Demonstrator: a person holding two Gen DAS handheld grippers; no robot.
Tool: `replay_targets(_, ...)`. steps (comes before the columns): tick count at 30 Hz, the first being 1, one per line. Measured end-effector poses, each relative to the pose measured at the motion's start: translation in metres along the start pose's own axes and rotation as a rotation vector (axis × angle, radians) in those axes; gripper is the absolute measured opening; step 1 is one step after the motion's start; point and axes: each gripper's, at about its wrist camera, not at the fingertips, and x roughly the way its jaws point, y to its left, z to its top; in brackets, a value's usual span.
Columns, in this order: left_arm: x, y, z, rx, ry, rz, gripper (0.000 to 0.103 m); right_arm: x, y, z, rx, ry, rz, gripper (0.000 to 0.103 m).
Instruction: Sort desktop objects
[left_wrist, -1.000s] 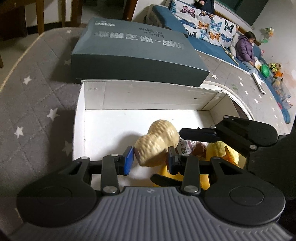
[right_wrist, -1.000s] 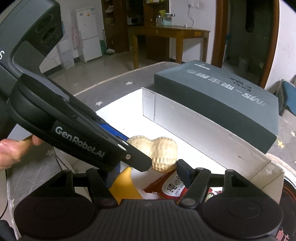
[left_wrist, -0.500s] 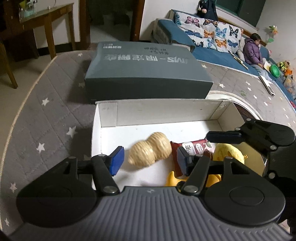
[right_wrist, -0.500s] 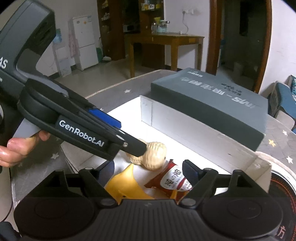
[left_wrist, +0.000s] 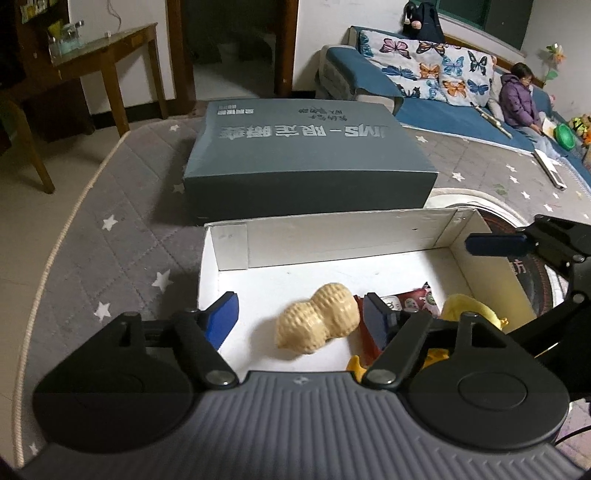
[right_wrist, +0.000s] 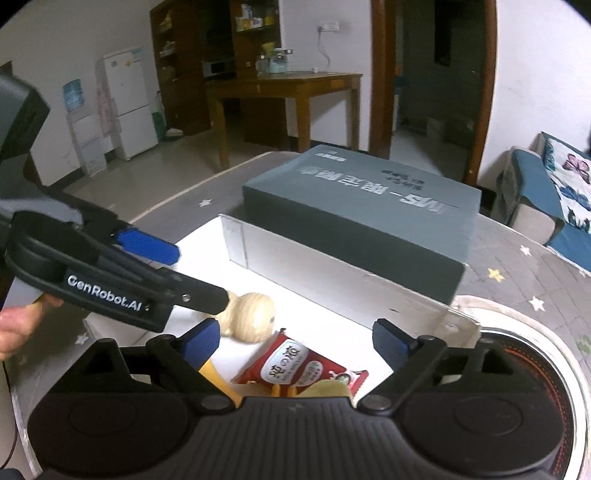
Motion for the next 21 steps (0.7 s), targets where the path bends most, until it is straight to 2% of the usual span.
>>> replay_targets(13,-0.021,-0.02,-0.009,0.034,-0.056,0.07,0.086,-0.019,-0.006,-0.009,0.066,0.001,-0.092,0.099)
replay_targets(21,-0.032,-0.028,-0.015,0.042,-0.074,0.11,0.088,-0.034,-0.004,-0.016,0.07,-0.002,-0.12,0.1)
